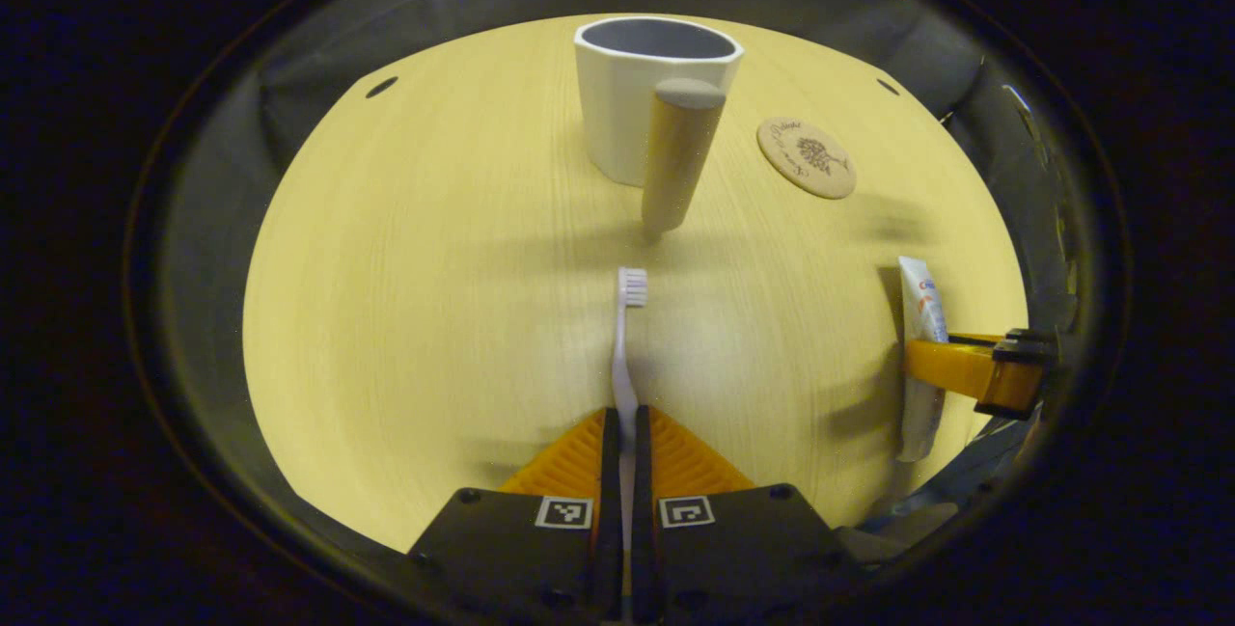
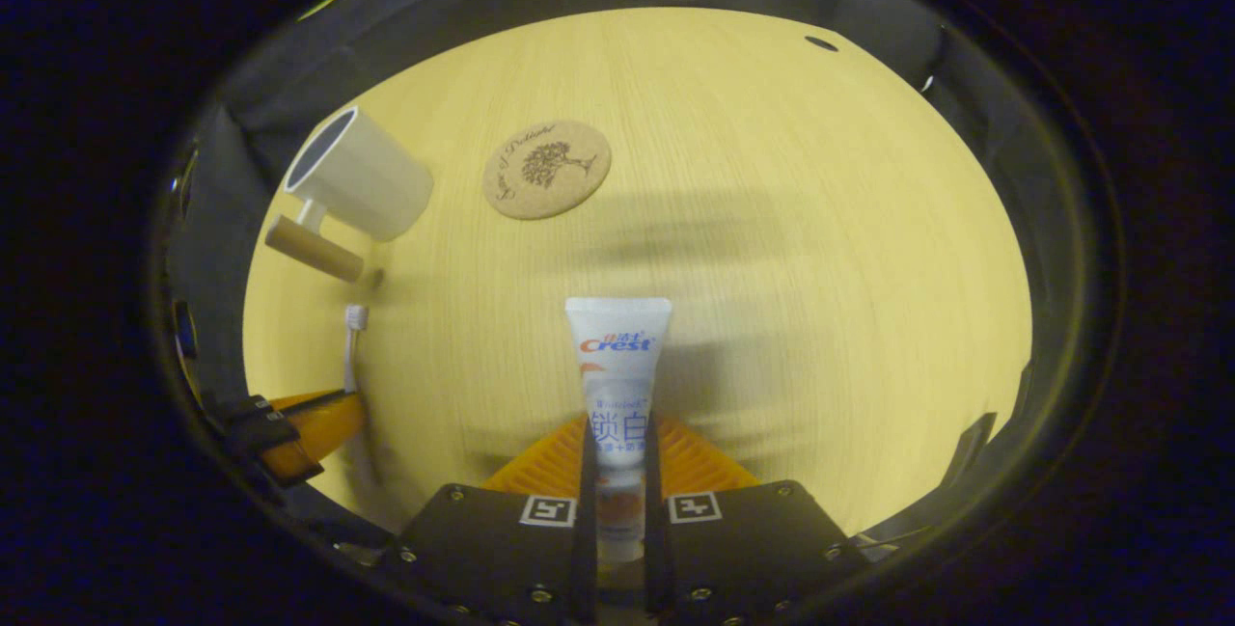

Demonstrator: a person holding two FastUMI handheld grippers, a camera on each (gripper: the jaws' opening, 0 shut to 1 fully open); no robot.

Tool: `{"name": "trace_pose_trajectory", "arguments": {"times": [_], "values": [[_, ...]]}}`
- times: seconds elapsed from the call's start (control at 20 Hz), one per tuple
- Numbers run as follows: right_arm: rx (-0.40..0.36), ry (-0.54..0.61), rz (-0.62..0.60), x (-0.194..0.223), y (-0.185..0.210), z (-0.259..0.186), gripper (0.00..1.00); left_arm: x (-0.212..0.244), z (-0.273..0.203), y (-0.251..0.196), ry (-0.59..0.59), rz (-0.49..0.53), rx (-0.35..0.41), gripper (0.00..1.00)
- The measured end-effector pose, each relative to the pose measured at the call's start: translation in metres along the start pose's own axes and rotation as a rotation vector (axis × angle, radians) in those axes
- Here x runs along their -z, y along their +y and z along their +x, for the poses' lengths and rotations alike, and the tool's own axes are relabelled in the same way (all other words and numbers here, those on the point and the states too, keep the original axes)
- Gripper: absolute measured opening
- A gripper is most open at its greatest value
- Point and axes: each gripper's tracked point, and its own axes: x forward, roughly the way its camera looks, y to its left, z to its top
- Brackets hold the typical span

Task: Put the toothbrush and toothpaste on the desktop into the cup, then pick up the cup and place it on the coaster on the desktop.

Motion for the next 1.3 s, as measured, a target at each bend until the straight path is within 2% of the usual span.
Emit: {"name": "trace_pose_trajectory", "arguments": {"times": [0.05,0.15,0.2,0.4,0.7,0.9,1.3], "values": [[-0.006,-0.013,0.007,-0.002,0.000,-0.002,0.21,-0.001,0.001,0.000,-0.019,-0.008,0.012,0.17],[-0.010,-0.026,0.004,-0.003,-0.001,-0.004,0.20,-0.002,-0.002,0.001,-0.044,-0.022,0.030,0.14],[-0.025,-0.038,0.007,-0.004,0.001,-0.008,0.20,-0.004,-0.004,0.001,-0.063,-0.032,0.041,0.08],[-0.081,-0.100,-0.006,-0.010,0.012,-0.026,0.21,-0.009,-0.022,-0.007,-0.154,-0.090,0.117,0.07],[-0.150,-0.233,-0.036,-0.031,0.031,-0.062,0.20,-0.028,-0.058,0.008,-0.306,-0.134,0.119,0.08],[-0.162,-0.328,-0.074,-0.048,0.041,-0.084,0.20,-0.053,-0.086,0.018,-0.434,-0.136,0.109,0.08],[-0.211,-0.529,-0.127,-0.083,0.064,-0.128,0.20,-0.129,-0.139,0.029,-0.717,-0.131,0.143,0.07]]}}
